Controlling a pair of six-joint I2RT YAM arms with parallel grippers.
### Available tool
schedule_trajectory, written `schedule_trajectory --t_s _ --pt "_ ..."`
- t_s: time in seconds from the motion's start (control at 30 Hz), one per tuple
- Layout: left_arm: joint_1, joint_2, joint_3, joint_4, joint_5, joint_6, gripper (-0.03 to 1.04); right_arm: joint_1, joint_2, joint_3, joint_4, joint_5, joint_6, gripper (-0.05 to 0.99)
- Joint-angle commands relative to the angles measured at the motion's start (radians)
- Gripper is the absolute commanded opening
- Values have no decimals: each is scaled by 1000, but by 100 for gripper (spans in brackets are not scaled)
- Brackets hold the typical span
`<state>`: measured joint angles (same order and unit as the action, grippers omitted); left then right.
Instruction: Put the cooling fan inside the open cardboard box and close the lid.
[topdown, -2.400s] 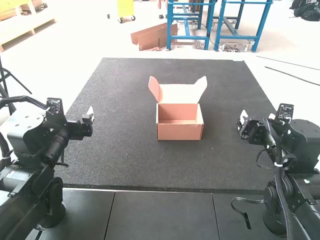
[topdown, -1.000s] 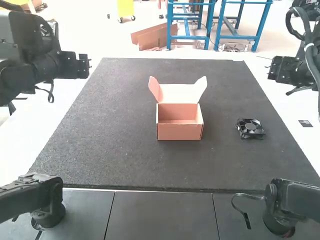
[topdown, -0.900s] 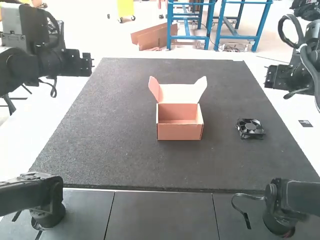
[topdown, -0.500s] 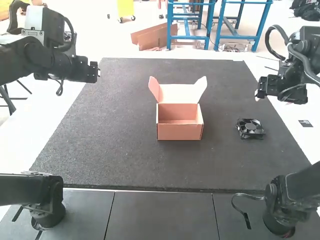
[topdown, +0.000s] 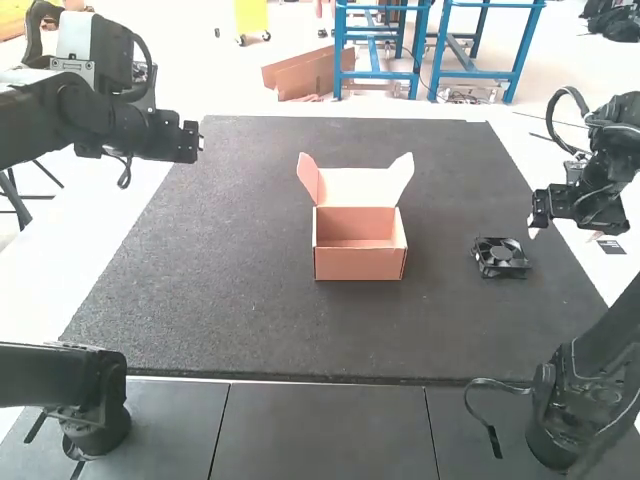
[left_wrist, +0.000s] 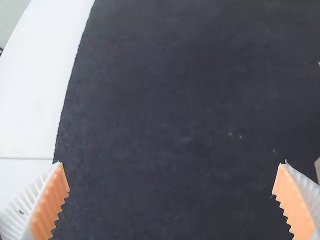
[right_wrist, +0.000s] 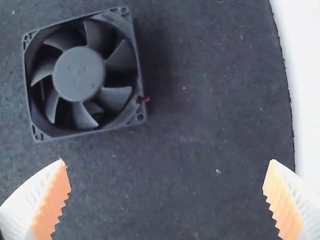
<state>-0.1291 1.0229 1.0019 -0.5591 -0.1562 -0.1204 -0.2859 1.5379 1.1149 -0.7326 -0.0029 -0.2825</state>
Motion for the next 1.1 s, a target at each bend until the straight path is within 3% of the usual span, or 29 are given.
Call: schedule_trajectory --t_s 0.0,0.63,1.07 --pt "2 0 43 4 10 5 97 -10 34 43 13 -8 -69 89" --pt "3 22 27 2 24 4 97 -7 352 207 71 -9 -63 89" --pt "5 26 29 -7 26 5 97 -6 432 218 81 -9 -55 89"
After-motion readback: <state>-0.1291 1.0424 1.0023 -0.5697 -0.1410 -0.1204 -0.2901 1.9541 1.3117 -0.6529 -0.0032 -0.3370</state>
